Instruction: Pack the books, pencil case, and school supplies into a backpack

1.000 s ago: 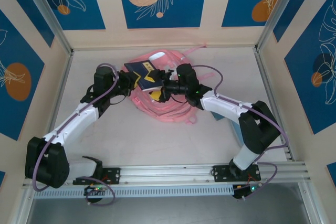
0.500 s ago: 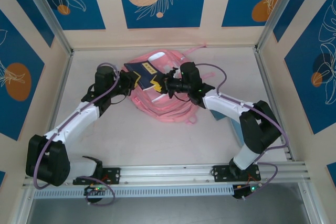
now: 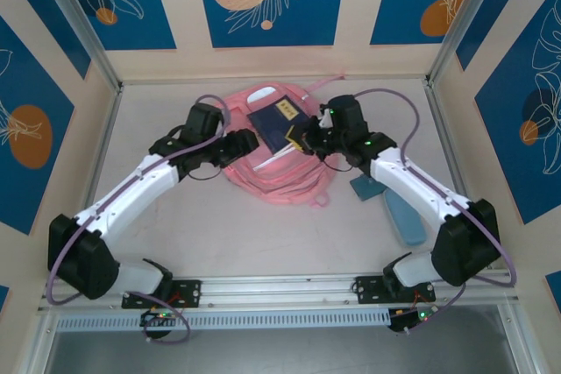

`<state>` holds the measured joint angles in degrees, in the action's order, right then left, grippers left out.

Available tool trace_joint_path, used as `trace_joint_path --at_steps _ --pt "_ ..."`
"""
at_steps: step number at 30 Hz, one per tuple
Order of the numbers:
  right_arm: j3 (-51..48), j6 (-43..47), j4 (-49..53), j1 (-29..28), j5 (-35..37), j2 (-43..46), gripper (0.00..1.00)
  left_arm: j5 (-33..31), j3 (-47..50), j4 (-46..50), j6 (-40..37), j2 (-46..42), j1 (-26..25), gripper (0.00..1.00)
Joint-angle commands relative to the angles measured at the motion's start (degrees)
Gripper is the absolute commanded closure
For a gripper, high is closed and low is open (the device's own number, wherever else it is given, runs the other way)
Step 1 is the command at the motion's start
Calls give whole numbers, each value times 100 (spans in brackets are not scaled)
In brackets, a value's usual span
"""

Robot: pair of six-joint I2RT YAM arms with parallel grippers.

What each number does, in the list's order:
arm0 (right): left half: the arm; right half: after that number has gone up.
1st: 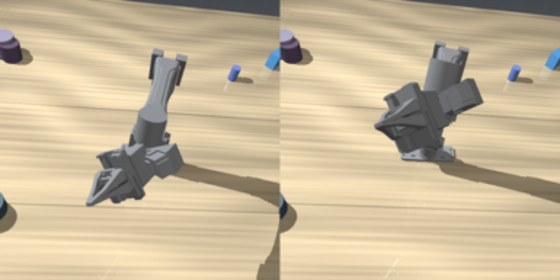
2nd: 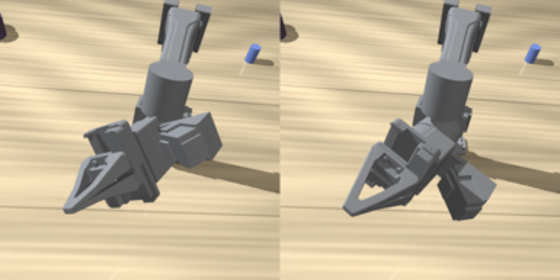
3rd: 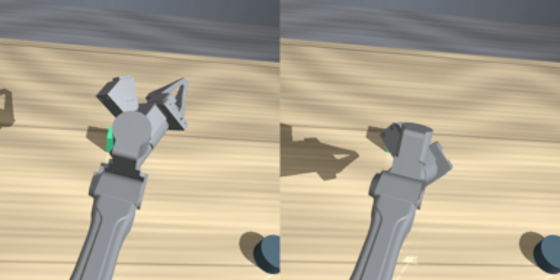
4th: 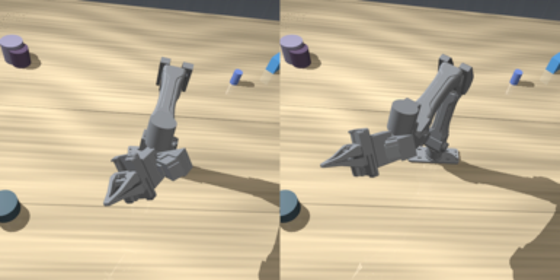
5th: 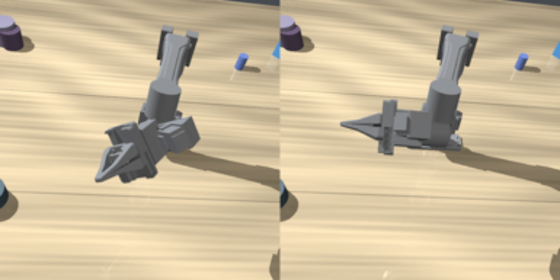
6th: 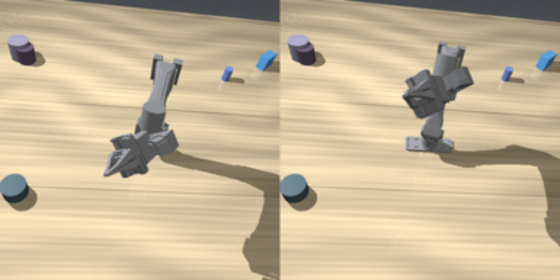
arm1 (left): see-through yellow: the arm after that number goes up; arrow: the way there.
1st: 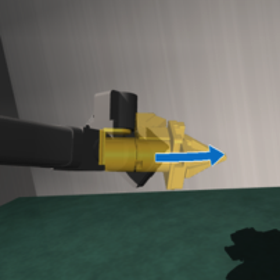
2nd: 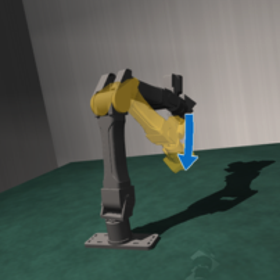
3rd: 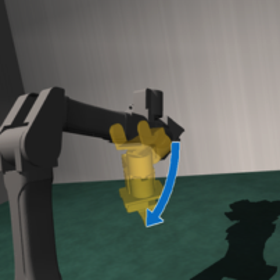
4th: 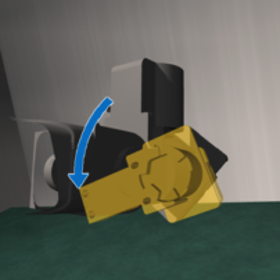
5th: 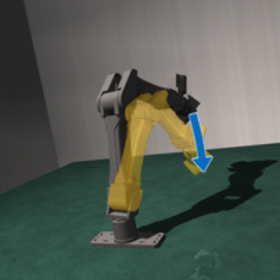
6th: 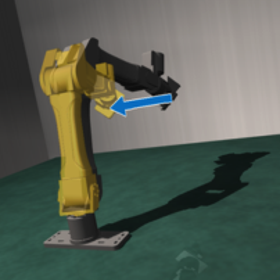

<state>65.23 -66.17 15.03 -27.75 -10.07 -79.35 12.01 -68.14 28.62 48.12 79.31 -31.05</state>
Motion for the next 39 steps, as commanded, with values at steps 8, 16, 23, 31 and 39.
trace_joint_path --at_steps 8,16,23,31,39 --pt "119 1862 2088 1548 328 1063 97 -1757 -2106 1800 -2608 2012 -1371 23" --pt "-534 1785 2322 2435 68 1734 97 -2291 -3766 2614 -3473 3746 -1754 24" --pt "-522 2003 2470 2658 57 1933 96 -2576 -4454 2911 -3666 4475 -1767 33" --pt "-559 1894 2410 2660 -23 1915 95 -2307 -4589 3018 -3724 4803 -1764 36" --pt "-635 1920 2452 2661 -8 1943 95 -2620 -4777 3106 -3602 4679 -1756 66"
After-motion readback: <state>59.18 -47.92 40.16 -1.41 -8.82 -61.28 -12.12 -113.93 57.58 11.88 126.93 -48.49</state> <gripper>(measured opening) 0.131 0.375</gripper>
